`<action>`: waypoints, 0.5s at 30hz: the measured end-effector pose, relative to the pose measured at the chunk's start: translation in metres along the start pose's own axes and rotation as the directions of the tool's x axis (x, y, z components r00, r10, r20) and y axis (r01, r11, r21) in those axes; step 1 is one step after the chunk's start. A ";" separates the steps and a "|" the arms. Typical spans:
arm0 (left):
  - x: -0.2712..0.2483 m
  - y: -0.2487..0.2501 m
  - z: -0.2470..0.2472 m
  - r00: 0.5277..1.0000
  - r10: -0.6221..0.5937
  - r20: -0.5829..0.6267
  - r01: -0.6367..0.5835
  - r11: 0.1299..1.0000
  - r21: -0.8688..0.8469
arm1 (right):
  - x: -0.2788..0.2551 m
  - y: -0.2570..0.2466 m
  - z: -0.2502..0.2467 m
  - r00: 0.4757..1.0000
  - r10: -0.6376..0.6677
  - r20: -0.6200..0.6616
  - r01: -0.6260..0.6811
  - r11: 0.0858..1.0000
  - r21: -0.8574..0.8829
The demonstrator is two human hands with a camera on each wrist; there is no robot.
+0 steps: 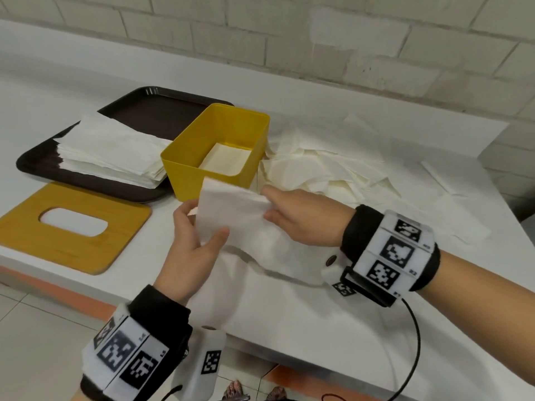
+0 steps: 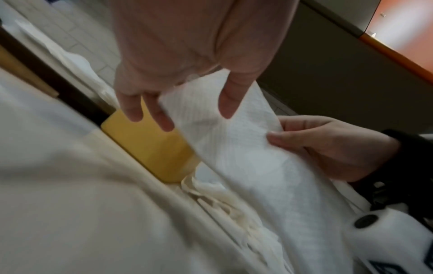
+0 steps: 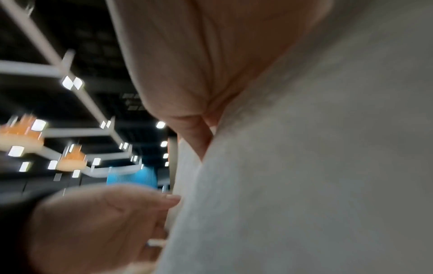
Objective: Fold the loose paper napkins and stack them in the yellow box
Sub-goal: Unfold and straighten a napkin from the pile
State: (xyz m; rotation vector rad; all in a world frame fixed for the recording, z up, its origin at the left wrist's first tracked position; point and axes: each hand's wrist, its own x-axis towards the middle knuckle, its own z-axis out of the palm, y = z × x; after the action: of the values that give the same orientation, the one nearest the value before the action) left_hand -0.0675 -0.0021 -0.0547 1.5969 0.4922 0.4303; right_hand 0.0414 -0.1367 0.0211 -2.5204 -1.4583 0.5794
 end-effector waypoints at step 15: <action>0.027 0.060 -0.028 0.918 0.254 0.304 -0.280 0.959 0.044 | 0.048 0.006 -0.046 0.875 0.128 -0.466 0.344 0.514 0.786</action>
State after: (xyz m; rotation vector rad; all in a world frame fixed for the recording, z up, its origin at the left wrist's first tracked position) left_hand -0.0565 0.0329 0.0070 1.7846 0.0620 0.3683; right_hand 0.0868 -0.0966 0.0489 -1.5668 -0.8016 0.4424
